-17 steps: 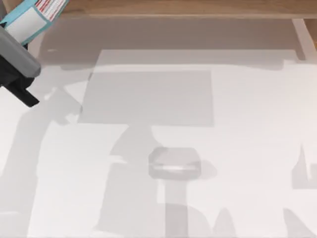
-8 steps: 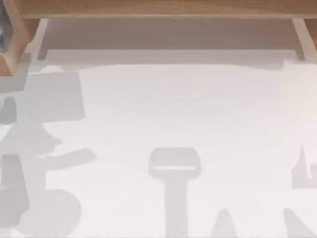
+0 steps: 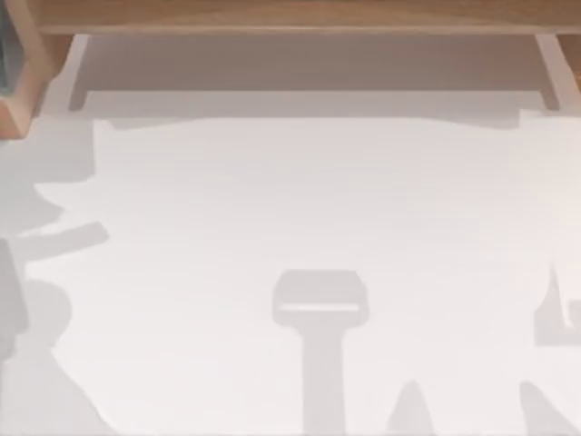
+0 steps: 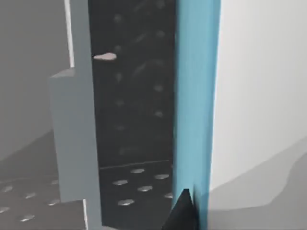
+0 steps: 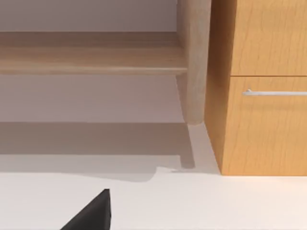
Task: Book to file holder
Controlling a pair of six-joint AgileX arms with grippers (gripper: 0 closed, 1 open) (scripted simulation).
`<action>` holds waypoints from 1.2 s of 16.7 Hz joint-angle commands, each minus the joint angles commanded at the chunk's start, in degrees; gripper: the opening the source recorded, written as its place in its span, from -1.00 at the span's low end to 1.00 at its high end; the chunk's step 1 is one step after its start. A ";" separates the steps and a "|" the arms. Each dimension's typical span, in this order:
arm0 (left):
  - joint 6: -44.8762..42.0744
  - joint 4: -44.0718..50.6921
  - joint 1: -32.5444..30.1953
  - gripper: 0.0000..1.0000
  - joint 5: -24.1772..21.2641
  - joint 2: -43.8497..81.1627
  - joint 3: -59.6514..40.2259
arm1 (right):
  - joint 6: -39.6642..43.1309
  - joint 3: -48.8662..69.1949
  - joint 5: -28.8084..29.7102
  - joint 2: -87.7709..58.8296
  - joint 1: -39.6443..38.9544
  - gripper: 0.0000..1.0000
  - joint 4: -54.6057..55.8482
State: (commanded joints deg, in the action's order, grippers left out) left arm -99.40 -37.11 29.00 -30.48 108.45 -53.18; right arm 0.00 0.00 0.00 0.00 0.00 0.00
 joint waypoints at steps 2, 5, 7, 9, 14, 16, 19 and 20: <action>-0.28 0.04 -0.06 -1.00 -0.11 0.52 -0.49 | 0.00 0.00 0.00 0.00 0.00 1.00 0.00; -0.28 0.04 -0.06 -1.00 -0.11 0.52 -0.49 | 0.00 0.00 0.00 0.00 0.00 1.00 0.00; -0.26 -0.01 -0.17 -1.00 0.00 0.42 -0.50 | 0.00 0.00 0.00 0.00 0.00 1.00 0.00; -0.01 0.07 -0.70 -1.00 0.38 1.29 -2.04 | 0.00 0.00 0.00 0.00 0.00 1.00 0.00; 0.49 0.61 -2.19 -1.00 1.80 5.22 -6.41 | 0.00 0.00 0.00 0.00 0.00 1.00 0.00; 0.53 0.72 -2.34 -1.00 1.97 5.76 -6.82 | 0.00 0.00 0.00 0.00 0.00 1.00 0.00; 0.53 0.72 -2.34 -0.85 1.97 5.76 -6.82 | 0.00 0.00 0.00 0.00 0.00 1.00 0.00; 0.53 0.72 -2.34 -0.70 1.97 5.76 -6.82 | 0.00 0.00 0.00 0.00 0.00 1.00 0.00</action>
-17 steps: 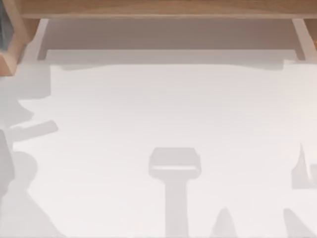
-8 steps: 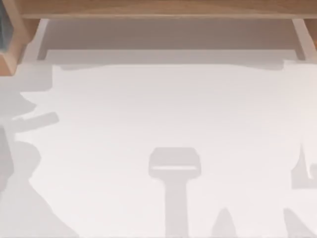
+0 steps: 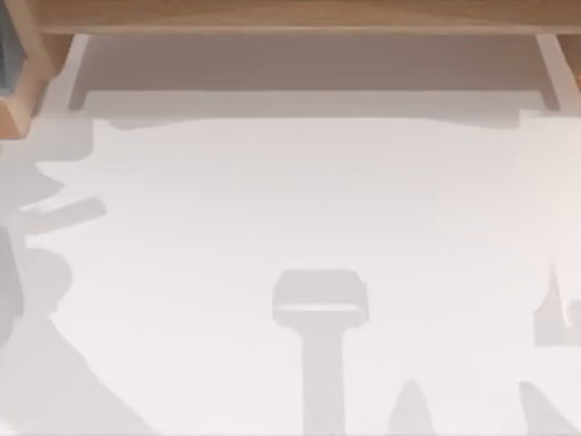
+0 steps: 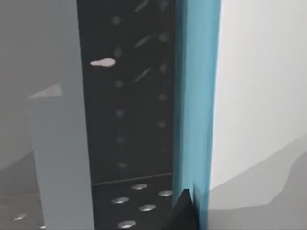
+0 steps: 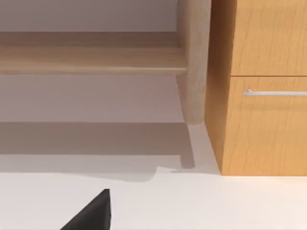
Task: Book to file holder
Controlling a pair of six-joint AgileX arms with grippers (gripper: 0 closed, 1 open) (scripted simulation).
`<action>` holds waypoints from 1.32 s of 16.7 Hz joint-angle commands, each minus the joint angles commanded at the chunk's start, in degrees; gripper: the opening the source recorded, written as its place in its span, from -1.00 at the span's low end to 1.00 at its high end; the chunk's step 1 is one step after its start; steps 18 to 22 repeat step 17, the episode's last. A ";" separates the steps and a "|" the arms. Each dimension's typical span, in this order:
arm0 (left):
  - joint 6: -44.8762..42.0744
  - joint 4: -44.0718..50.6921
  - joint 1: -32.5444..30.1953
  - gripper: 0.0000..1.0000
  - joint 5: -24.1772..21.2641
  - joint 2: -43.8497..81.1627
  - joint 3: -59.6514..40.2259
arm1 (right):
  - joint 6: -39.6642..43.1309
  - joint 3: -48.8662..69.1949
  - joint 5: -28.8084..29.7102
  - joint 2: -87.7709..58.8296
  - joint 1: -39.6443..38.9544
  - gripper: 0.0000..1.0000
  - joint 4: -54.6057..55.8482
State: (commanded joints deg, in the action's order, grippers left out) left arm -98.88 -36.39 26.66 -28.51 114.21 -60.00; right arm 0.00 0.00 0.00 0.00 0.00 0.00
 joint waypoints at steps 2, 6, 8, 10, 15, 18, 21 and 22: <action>0.00 0.00 0.00 -0.40 0.00 0.00 0.00 | 0.00 0.00 0.00 0.00 0.00 1.00 0.00; 0.00 0.00 0.00 0.21 0.00 0.00 0.00 | 0.00 0.00 0.00 0.00 0.00 1.00 0.00; 0.00 0.00 0.00 0.51 0.00 0.00 0.00 | 0.00 0.00 0.00 0.00 0.00 1.00 0.00; 0.00 0.00 0.00 0.81 0.00 0.00 0.00 | 0.00 0.00 0.00 0.00 0.00 1.00 0.00; 0.00 0.00 0.00 1.00 0.00 0.00 0.00 | 0.00 0.00 0.00 0.00 0.00 1.00 0.00; 0.00 0.00 0.00 1.00 0.00 0.00 0.00 | 0.00 0.00 0.00 0.00 0.00 1.00 0.00; 0.00 0.00 0.00 1.00 0.00 0.00 0.00 | 0.00 0.00 0.00 0.00 0.00 1.00 0.00; 0.00 0.00 0.00 1.00 0.00 0.00 0.00 | 0.00 0.00 0.00 0.00 0.00 1.00 0.00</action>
